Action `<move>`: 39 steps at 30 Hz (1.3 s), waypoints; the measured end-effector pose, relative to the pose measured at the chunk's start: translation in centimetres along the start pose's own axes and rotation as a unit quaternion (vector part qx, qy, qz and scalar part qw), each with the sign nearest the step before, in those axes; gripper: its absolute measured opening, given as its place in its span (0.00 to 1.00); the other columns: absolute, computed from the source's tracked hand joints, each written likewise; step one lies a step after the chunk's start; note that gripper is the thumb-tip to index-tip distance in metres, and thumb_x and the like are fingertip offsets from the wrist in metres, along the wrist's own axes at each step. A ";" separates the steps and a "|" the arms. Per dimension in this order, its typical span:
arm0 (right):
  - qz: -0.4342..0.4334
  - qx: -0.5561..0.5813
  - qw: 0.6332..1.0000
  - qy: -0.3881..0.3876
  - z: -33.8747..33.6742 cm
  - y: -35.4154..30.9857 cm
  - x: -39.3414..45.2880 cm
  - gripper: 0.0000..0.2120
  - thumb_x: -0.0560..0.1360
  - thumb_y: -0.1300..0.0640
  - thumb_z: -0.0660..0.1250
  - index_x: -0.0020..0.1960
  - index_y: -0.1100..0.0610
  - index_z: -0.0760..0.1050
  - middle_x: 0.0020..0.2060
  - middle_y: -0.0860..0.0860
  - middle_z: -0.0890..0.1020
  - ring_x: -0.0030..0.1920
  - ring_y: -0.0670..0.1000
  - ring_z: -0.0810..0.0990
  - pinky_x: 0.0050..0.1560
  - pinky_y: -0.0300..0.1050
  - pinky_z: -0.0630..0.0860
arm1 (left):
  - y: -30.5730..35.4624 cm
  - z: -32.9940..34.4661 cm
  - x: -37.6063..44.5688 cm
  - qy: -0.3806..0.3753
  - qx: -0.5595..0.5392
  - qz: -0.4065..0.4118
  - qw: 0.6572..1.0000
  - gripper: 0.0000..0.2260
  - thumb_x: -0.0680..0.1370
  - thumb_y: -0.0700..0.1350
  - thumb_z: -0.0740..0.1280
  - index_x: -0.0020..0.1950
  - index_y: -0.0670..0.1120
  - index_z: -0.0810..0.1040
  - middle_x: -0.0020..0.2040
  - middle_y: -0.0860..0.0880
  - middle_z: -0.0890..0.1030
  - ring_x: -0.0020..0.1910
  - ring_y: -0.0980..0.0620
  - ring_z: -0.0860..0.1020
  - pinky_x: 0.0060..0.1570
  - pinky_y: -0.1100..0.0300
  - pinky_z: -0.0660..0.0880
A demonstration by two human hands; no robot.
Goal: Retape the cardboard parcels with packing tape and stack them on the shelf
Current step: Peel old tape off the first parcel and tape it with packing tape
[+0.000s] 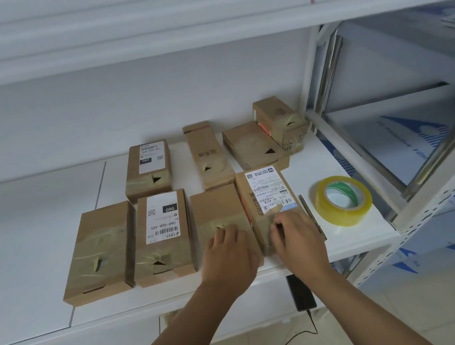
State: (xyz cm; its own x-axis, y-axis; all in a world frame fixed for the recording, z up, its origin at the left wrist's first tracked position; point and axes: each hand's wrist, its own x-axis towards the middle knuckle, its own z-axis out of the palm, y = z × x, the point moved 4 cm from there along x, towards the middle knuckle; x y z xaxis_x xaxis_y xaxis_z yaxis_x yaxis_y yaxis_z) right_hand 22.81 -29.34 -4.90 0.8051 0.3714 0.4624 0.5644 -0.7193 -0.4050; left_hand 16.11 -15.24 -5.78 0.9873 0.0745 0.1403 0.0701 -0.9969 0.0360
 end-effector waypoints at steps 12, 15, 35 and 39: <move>0.170 -0.134 0.971 -0.105 -3.0 11.3 1.9 0.17 0.78 0.55 0.64 0.65 0.58 0.73 0.63 0.57 0.77 0.69 0.60 0.71 0.70 0.62 0.61 | 3.1 0.3 1.0 -0.016 -0.202 0.044 0.978 0.35 0.79 0.66 0.57 0.78 0.59 0.40 0.81 0.51 0.49 0.80 0.49 0.48 0.75 0.49 0.58; 0.175 -0.190 0.953 -0.158 -2.3 12.0 1.5 0.17 0.80 0.52 0.58 0.67 0.54 0.72 0.57 0.51 0.80 0.64 0.54 0.75 0.73 0.59 0.58 | 2.4 1.5 1.1 -0.025 -0.186 0.021 0.982 0.34 0.82 0.61 0.56 0.81 0.53 0.42 0.82 0.51 0.50 0.80 0.50 0.52 0.77 0.51 0.59; 0.192 0.074 0.969 -0.136 -0.8 6.5 9.5 0.17 0.82 0.51 0.58 0.62 0.61 0.76 0.58 0.58 0.80 0.58 0.58 0.78 0.56 0.50 0.73 | 1.2 0.9 1.1 -0.061 -0.140 -0.009 0.988 0.45 0.76 0.70 0.60 0.81 0.50 0.40 0.82 0.51 0.48 0.80 0.51 0.46 0.77 0.55 0.44; 0.148 0.085 0.957 -0.234 2.5 6.7 14.7 0.21 0.83 0.49 0.52 0.74 0.51 0.67 0.73 0.53 0.70 0.71 0.57 0.69 0.69 0.53 0.67 | 1.4 0.2 1.7 -0.035 -0.140 0.008 0.990 0.36 0.77 0.66 0.62 0.78 0.61 0.46 0.77 0.49 0.59 0.76 0.47 0.58 0.75 0.53 0.56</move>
State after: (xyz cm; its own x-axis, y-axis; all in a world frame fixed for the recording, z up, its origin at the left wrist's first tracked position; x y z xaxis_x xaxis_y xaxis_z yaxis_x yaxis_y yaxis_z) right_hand 38.89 -27.27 -2.78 0.9048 0.4181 -0.0803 0.2892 -0.7420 -0.6048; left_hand 17.93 -16.51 -5.70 0.9960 0.0479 0.0749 0.0226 -0.9512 0.3078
